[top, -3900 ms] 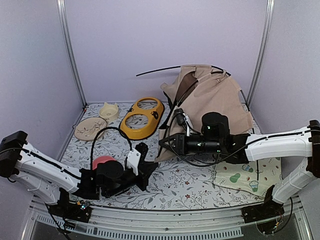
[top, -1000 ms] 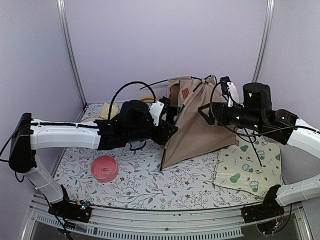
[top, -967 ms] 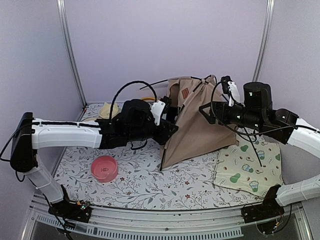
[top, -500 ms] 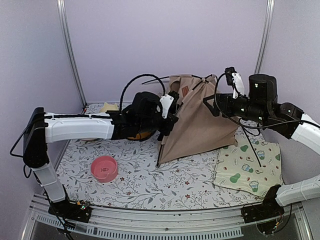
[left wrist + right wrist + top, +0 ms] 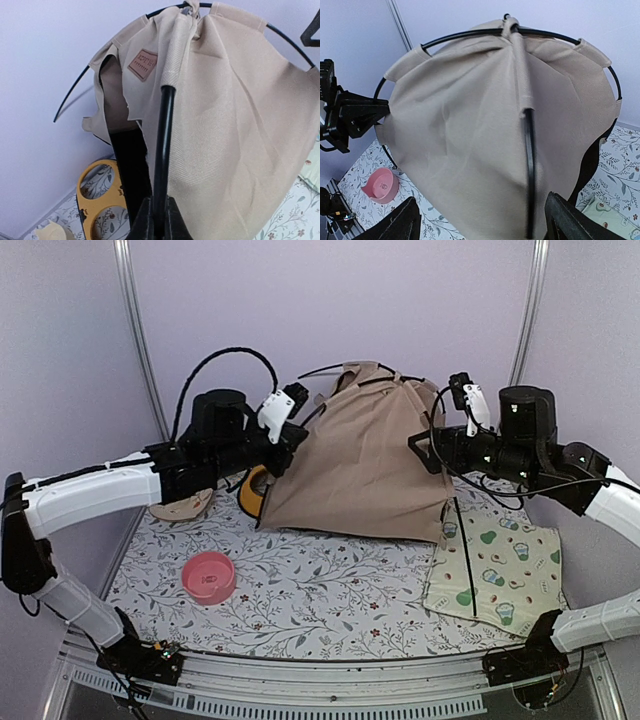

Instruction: Set up the pet tent

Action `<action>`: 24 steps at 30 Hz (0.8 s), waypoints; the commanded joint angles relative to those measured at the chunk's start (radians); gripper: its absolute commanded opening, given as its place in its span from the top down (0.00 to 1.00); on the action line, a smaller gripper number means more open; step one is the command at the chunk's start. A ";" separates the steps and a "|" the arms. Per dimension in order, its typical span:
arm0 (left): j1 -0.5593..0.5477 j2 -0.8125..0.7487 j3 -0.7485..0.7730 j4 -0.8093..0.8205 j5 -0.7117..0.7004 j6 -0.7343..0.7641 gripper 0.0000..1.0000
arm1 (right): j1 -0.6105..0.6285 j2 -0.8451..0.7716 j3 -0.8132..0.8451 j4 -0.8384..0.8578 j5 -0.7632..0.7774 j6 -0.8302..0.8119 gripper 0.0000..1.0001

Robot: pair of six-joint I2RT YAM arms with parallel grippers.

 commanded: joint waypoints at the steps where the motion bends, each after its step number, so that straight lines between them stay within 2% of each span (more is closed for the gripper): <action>1: 0.084 -0.114 -0.068 0.112 0.131 0.102 1.00 | -0.010 -0.019 0.065 -0.012 0.002 -0.029 0.12; 6: 0.146 -0.172 -0.128 0.136 0.194 0.121 1.00 | -0.014 0.001 0.077 -0.011 -0.056 -0.025 0.13; 13: 0.184 -0.177 -0.151 0.157 0.207 0.114 1.00 | -0.015 0.100 0.076 -0.011 -0.249 0.006 0.23; 18: 0.194 -0.173 -0.161 0.164 0.210 0.110 1.00 | -0.013 0.153 0.062 -0.030 -0.216 0.051 0.29; 21: 0.208 -0.165 -0.159 0.162 0.177 0.103 1.00 | -0.012 0.155 0.043 -0.043 -0.175 0.077 0.37; 24: 0.231 -0.141 -0.131 0.138 0.132 0.085 1.00 | -0.013 0.146 -0.031 -0.033 -0.209 0.097 0.50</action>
